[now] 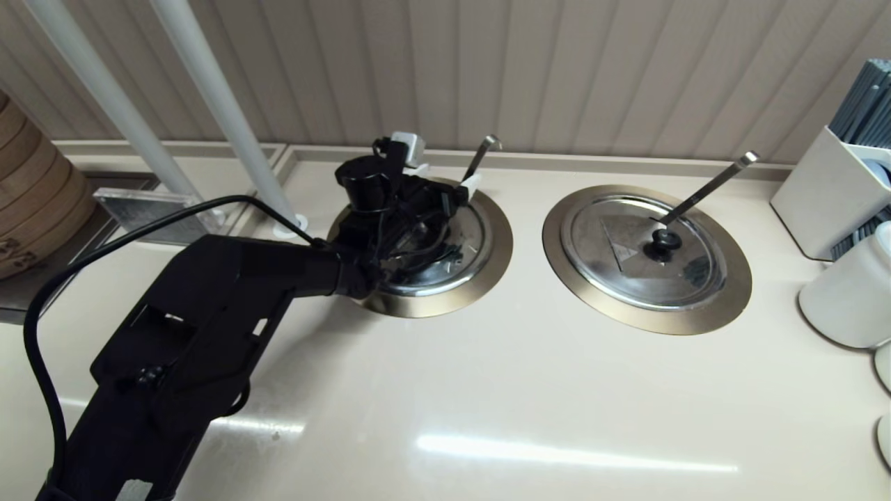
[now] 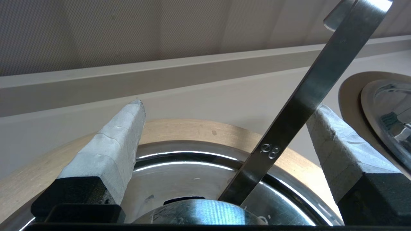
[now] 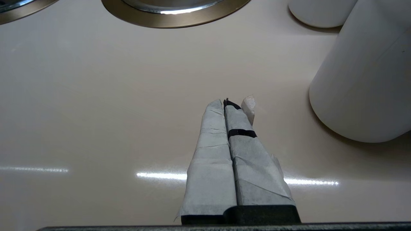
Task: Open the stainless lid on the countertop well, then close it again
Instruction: Put the spoon in the groove
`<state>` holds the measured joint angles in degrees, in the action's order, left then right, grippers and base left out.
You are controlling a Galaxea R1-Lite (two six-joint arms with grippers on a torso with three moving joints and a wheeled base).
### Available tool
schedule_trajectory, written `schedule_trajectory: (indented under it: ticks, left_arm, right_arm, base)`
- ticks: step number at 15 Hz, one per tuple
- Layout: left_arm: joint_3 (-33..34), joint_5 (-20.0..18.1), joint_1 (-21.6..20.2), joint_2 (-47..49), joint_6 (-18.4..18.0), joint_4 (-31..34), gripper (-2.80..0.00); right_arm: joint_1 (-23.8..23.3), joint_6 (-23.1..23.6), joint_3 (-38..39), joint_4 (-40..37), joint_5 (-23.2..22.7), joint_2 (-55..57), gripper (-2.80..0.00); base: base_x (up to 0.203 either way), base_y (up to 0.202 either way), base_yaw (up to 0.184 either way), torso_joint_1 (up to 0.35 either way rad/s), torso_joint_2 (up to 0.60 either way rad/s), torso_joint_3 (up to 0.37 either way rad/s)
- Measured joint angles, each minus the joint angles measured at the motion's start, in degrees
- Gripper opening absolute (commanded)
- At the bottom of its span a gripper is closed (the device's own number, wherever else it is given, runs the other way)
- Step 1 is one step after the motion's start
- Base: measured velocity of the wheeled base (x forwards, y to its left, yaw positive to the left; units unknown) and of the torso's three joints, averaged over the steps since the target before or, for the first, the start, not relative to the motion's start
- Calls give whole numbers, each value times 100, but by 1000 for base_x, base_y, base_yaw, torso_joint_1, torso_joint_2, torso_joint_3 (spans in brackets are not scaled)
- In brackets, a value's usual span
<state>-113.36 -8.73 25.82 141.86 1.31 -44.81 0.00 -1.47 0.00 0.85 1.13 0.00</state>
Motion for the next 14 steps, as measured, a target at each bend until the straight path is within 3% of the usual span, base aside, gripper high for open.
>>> schedule_trajectory:
  ticks: [4, 14]
  left_arm:
    - [319, 141, 2, -198, 353, -17, 0]
    - [702, 127, 463, -176, 335, -42, 0]
  right_arm:
    - [0, -2, 0, -1, 2, 0, -280]
    - [0, -2, 0, 0, -1, 0, -280]
  base:
    - [0, 0, 0, 0, 0, 0]
    - [0, 0, 0, 0, 0, 0]
